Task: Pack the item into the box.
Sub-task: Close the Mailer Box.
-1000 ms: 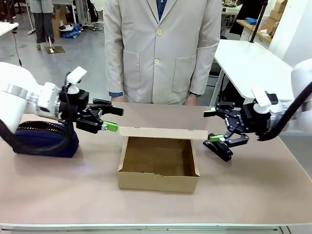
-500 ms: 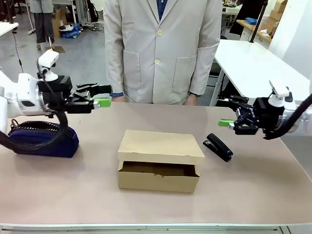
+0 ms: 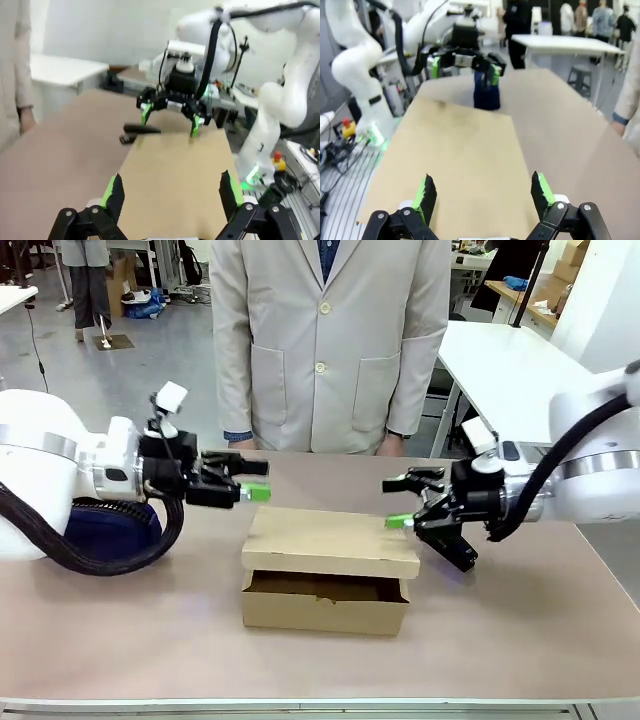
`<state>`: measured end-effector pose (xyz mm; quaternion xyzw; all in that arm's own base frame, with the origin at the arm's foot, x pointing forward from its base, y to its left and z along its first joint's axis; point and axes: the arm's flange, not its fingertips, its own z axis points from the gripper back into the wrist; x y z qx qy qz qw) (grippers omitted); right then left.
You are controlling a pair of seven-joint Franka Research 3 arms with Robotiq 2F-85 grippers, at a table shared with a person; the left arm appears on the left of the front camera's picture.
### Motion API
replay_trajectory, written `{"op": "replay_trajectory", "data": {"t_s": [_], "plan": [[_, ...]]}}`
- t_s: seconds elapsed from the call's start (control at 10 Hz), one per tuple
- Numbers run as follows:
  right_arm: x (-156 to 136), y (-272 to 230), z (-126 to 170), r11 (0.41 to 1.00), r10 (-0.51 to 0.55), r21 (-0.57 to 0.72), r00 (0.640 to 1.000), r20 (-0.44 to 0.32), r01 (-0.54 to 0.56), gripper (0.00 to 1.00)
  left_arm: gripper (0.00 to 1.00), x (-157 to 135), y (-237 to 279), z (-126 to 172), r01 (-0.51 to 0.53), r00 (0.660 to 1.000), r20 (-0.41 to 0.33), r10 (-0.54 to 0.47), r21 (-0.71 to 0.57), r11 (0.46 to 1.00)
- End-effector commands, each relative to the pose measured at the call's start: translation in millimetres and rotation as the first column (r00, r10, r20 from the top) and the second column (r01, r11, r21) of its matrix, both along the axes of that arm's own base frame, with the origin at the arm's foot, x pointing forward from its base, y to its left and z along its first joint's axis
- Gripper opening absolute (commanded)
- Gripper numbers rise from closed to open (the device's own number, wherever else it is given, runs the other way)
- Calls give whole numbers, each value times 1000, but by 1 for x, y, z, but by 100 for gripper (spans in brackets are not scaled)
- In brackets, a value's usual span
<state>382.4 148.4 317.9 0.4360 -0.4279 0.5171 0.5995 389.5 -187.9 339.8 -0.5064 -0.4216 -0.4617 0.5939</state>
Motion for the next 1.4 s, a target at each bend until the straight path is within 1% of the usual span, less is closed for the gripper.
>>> {"op": "replay_trajectory", "data": {"t_s": [0.0,0.1,0.2,0.3,0.4,0.5,0.6,0.7,0.8,0.9,1.0,1.1,1.2,1.3], "plan": [[-20,8,1,988,67,-133,997,-48,-73,100,100,15,-6,-9,53,998,-51,-48,108,993],[-23,12,-3,975,94,-195,992,-81,-108,100,100,17,-8,-18,50,997,-66,-41,139,989],[-24,14,-7,961,99,-248,989,-111,-124,100,100,19,-10,-26,41,997,-75,-29,174,984],[-24,13,-6,960,101,-248,989,-110,-126,100,100,20,-9,-33,57,995,-90,-40,200,978],[-23,9,-1,967,86,-233,992,-88,-105,100,100,20,-6,-36,46,996,-87,-26,242,969],[-22,5,5,976,88,-195,994,-67,-100,100,100,19,-1,-36,50,996,-84,-29,255,966],[-22,-1,13,987,87,-128,994,-58,-94,100,100,18,7,-31,20,998,-70,-3,243,970],[-24,-14,24,998,46,-32,997,-67,-48,100,100,13,21,-20,7,999,-44,2,206,979],[-31,-33,39,998,-18,52,997,-76,22,100,100,3,42,-3,-38,999,5,37,160,986],[-42,-60,52,989,-128,53,983,-128,136,100,100,-13,63,17,-77,996,55,72,94,993],[-53,-78,60,976,-210,21,968,-137,215,100,100,-27,73,33,-131,991,45,129,29,991],[-50,-72,64,978,-201,-52,979,37,203,100,100,-31,75,40,-259,957,99,274,-140,956],[10,-62,55,994,-103,31,990,-95,107,100,100,1,60,18,-82,997,24,80,105,991],[14,-81,66,986,-165,17,984,-59,167,100,100,1,60,18,-82,997,24,80,105,991]]}}
